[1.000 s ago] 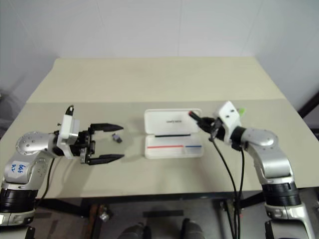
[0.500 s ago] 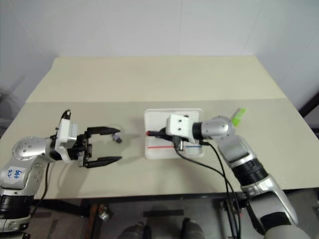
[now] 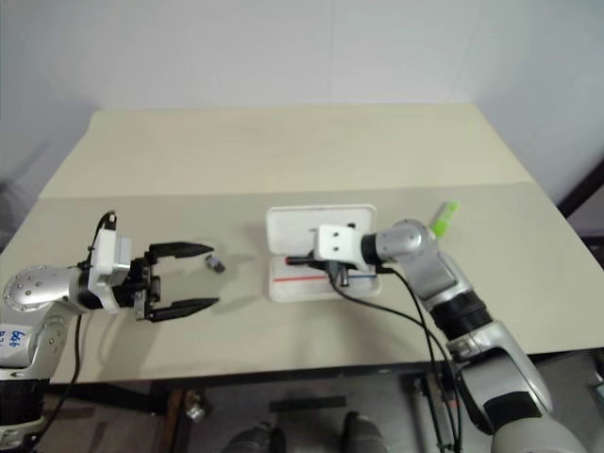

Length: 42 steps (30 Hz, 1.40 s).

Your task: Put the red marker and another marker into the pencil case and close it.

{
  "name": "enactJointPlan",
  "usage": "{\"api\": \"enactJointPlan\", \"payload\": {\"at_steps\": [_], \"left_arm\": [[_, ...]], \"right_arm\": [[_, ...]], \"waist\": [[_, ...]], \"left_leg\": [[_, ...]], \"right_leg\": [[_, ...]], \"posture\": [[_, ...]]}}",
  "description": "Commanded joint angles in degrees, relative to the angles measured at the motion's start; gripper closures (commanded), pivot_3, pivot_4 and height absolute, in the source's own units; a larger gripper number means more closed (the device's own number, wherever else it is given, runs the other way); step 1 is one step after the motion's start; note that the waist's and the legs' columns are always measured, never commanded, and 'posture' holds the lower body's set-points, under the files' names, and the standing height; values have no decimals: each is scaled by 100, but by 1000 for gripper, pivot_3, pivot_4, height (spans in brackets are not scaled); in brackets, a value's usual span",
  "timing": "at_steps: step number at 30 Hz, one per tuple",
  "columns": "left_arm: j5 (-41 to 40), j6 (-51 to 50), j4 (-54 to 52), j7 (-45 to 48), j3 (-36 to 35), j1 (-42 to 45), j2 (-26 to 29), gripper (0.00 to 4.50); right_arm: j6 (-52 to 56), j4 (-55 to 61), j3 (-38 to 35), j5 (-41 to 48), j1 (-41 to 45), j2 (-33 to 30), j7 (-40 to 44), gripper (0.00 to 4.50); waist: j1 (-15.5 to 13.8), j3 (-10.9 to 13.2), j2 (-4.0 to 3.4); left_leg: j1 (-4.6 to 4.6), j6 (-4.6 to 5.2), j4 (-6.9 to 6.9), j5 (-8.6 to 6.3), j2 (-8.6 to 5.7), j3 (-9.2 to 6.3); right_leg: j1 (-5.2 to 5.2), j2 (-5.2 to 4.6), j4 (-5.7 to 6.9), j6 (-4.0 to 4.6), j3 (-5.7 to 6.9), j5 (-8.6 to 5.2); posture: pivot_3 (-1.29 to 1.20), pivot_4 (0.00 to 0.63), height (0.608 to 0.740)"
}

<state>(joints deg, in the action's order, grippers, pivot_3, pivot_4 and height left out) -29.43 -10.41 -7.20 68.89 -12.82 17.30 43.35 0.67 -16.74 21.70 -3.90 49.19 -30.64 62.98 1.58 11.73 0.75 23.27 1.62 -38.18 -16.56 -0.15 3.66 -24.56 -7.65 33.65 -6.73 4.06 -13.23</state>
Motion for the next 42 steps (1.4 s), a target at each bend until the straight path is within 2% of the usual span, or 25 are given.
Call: {"api": "enactJointPlan", "payload": {"at_steps": [1, 9, 19, 23, 30, 37, 42], "left_arm": [[-110, 137, -101, 22, -201, 6, 126, 0], [-114, 163, -97, 6, -130, 59, 113, 0], [-100, 176, -28, 18, -46, 167, 68, 0], [-94, 188, 7, 10, -17, 209, 48, 0], [-94, 186, 5, 0, -14, 194, 40, 0], [-90, 201, 71, 25, 42, 286, 7, 0], [-87, 216, 110, 53, 93, 342, -18, 0]], "right_arm": [[-85, -10, -108, -89, 134, -50, 11, 2864], [57, 123, -249, 20, 129, -27, 80, 39], [721, 994, -650, 769, -109, -201, 536, 9], [1221, 1302, -1002, 1108, -123, -261, 411, 9], [1454, 912, -1909, 1115, 139, -314, -759, 9], [1592, 860, -2243, 1103, 137, -274, -1508, 9], [1802, 464, -2512, 944, 376, -75, -2585, 9]], "waist": [[5, 0, 0], [8, 0, 0], [1, 0, 0], [-2, 0, 0], [-1, 0, 0], [4, 0, 0], [3, 0, 0]], "left_leg": [[0, -1, 0, 0, 1, 0], [-4, -4, 0, -1, 4, 4], [-4, -4, 0, -2, 4, 5], [-4, -4, -1, -2, 4, 5], [-4, -6, 0, -3, 4, 6], [-4, -7, 3, -4, 5, 11], [-4, -6, 1, -3, 5, 14]], "right_leg": [[0, 0, 1, 0, 0, 0], [-2, 2, 7, 3, -3, -2], [-3, 2, 7, 4, -3, -2], [-3, 1, 9, 4, -3, -2], [-5, 0, 8, 4, -3, -2], [-7, 1, 7, 7, -4, -4], [-7, 0, 12, 7, -7, -4]], "posture": [[0, 150, 740], [0, 150, 740], [0, 150, 740], [0, 150, 740], [0, 150, 740], [0, 150, 740], [0, 150, 740]]}}
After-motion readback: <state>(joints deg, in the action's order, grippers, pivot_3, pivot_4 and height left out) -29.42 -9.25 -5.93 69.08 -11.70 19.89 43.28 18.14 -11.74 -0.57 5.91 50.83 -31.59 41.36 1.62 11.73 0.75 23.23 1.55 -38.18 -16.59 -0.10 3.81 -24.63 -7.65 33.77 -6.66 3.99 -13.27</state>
